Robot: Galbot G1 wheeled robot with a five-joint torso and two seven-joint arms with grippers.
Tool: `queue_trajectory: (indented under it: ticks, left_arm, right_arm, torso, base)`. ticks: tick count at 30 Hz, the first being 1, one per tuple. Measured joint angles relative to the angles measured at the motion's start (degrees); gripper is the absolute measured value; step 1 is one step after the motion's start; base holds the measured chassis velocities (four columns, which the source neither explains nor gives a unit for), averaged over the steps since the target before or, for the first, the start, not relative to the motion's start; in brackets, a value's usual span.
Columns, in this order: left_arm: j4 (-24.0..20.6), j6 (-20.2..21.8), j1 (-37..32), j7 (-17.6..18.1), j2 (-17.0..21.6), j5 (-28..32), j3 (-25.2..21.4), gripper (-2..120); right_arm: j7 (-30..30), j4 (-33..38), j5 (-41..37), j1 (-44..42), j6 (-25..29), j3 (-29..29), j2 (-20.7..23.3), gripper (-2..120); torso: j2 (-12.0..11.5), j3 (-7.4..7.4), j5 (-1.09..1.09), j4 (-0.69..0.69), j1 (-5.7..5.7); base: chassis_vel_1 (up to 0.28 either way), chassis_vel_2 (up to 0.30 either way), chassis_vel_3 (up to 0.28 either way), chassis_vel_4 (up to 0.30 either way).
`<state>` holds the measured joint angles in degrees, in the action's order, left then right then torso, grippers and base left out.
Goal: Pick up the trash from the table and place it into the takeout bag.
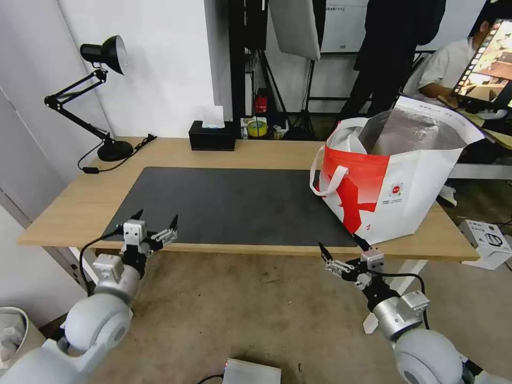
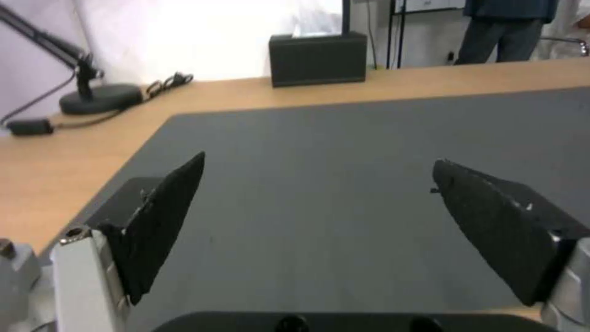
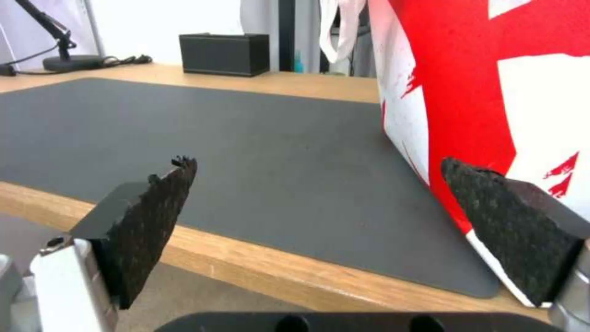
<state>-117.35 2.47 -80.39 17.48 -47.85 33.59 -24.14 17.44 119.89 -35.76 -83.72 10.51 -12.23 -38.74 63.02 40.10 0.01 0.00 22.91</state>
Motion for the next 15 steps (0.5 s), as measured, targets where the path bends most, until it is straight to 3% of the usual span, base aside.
queue_trajectory:
  ticks: [15]
  left_arm:
    - [-1.6, -2.1, -7.5, -0.8, -3.7, -1.5, -3.5, 100]
  right_arm:
    - [0.0, 0.0, 0.0, 0.0, 0.0, 0.0, 0.0, 100]
  torso:
    - [0.0, 0.00, -0.01, 0.00, 0.00]
  base:
    - [0.000, 0.000, 0.000, 0.000]
